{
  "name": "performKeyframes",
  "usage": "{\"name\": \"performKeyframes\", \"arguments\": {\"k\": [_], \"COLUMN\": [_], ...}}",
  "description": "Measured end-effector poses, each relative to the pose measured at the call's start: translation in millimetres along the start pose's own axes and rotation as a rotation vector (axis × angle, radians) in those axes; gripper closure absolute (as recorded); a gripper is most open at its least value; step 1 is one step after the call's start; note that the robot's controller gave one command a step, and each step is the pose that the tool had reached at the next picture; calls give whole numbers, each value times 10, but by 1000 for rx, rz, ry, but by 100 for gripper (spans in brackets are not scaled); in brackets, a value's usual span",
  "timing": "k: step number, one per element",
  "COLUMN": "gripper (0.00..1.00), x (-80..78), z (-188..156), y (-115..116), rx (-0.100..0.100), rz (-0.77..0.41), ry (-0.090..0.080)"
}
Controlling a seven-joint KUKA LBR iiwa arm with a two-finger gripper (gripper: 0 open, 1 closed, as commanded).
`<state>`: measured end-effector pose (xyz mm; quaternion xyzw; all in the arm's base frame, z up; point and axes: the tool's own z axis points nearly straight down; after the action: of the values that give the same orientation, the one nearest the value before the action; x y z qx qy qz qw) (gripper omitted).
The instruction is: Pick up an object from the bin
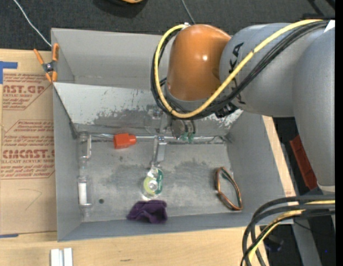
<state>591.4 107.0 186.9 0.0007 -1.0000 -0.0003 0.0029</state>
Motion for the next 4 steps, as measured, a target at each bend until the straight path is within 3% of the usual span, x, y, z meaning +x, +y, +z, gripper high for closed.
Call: {"name": "performKeyframes", "arguments": {"k": [1, 2, 3, 4], "gripper": [0, 0, 0, 0], "x": [-16, 615, 621, 1052], "z": [-51, 923, 936, 1151], "y": [-8, -459, -467, -590], "rx": [-1, 0, 0, -2], "rz": [2, -109, -108, -356], "ry": [-8, 7, 9, -13]}}
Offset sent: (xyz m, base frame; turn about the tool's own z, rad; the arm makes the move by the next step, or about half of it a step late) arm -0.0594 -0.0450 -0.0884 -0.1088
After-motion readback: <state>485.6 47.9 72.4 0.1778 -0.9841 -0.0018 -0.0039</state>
